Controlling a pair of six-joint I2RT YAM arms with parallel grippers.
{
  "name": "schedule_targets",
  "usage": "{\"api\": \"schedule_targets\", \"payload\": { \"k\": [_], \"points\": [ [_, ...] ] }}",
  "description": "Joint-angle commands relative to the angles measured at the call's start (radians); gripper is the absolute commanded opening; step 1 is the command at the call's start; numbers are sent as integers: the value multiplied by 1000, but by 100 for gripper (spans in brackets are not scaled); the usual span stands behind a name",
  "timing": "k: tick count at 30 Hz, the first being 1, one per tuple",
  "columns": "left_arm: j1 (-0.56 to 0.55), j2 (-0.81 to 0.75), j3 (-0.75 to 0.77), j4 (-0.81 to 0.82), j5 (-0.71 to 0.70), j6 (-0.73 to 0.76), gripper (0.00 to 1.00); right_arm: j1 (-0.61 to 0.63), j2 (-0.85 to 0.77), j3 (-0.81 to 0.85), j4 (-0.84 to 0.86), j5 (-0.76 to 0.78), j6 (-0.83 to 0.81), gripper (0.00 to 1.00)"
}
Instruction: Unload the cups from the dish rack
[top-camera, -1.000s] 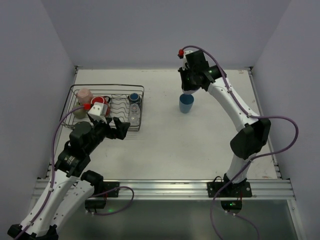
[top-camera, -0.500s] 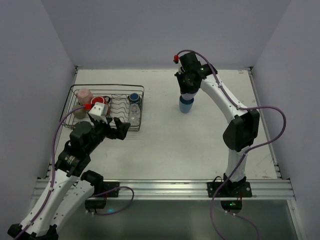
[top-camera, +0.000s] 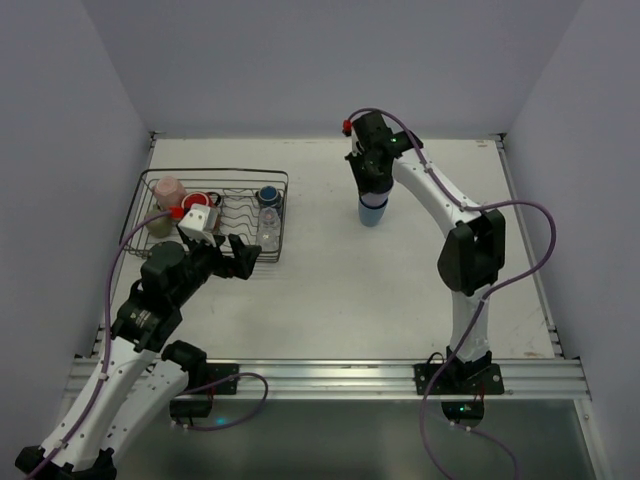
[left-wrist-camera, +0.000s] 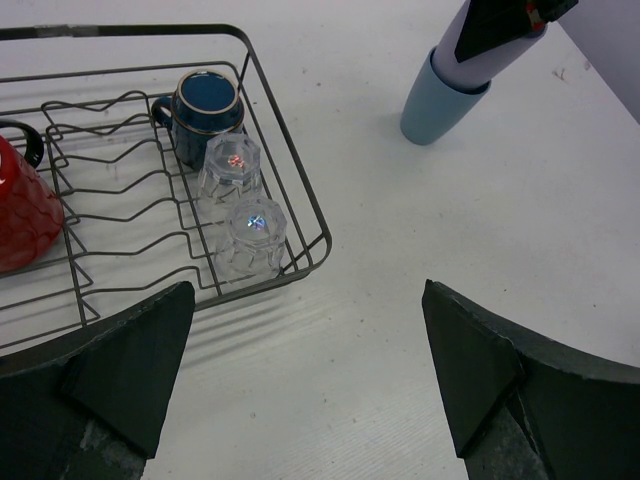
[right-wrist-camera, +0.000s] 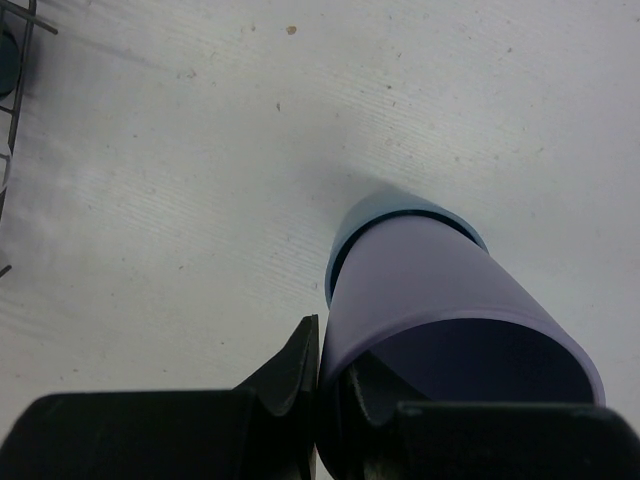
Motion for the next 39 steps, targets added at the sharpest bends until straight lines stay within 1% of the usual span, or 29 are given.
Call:
{"api": "schedule_targets", "payload": {
  "k": [1,4,5,7,8,11,16,19,22,23,24,26,27,28,29,30,32,33,34,35,36,37,38,39],
  "points": [
    [3,4,-4,12,10,20,100,-6,6,36,-42,-38,-65,0],
    [3,7,-4,12,8,20,100,-8,12,31,-41,-35,-68,0],
    [3,9,-4,12,8,20,100,-8,19,31,-41,-35,-68,2],
    [5,10,-4,12,8,19,100,-8,20,30,-36,-35,-68,8],
    [5,13,-4,12,8,20,100,-8,20,28,-33,-35,-68,18],
    [11,20,-4,10,8,20,100,-8,19,28,-24,-33,-68,29],
    [31,26,-4,7,-2,16,100,-8,2,47,-21,-19,-70,32],
    [43,33,-4,3,-30,9,100,-8,-36,31,0,-24,-58,37],
    [52,38,5,-8,-58,-7,100,-8,-116,-24,52,-42,-30,46],
    [52,38,7,-9,-103,-14,100,-8,-144,-45,71,-53,-13,50],
    [52,40,7,-13,-124,-33,100,-5,-209,-74,121,-76,-6,58],
    [52,44,22,-19,-177,-53,100,6,-288,-185,189,-99,19,66],
    [52,56,31,-22,-193,-72,100,17,-373,-230,268,-108,27,73],
    [52,66,53,-22,-228,-80,100,23,-420,-328,311,-119,42,75],
    [52,93,63,-20,-251,-86,100,28,-464,-376,388,-137,53,79],
    [52,108,74,-19,-303,-101,100,31,-557,-480,423,-144,83,82],
    [54,154,103,-14,-343,-118,100,35,-647,-591,508,-167,119,84],
    [55,208,114,-13,-358,-141,100,35,-688,-649,593,-211,135,84],
    [58,240,123,-10,-383,-158,100,37,-761,-751,634,-234,161,86],
    [61,268,145,-8,-388,-176,100,37,-791,-797,667,-252,178,86],
    [69,324,159,0,-407,-207,100,38,-820,-882,725,-274,191,86],
    [81,370,180,22,-450,-227,100,38,-866,-957,772,-283,218,87],
    [81,394,188,39,-450,-227,100,38,-888,-958,796,-283,218,87],
    [104,415,198,56,-479,-219,100,40,-906,-1025,819,-291,231,87]
  ]
}}
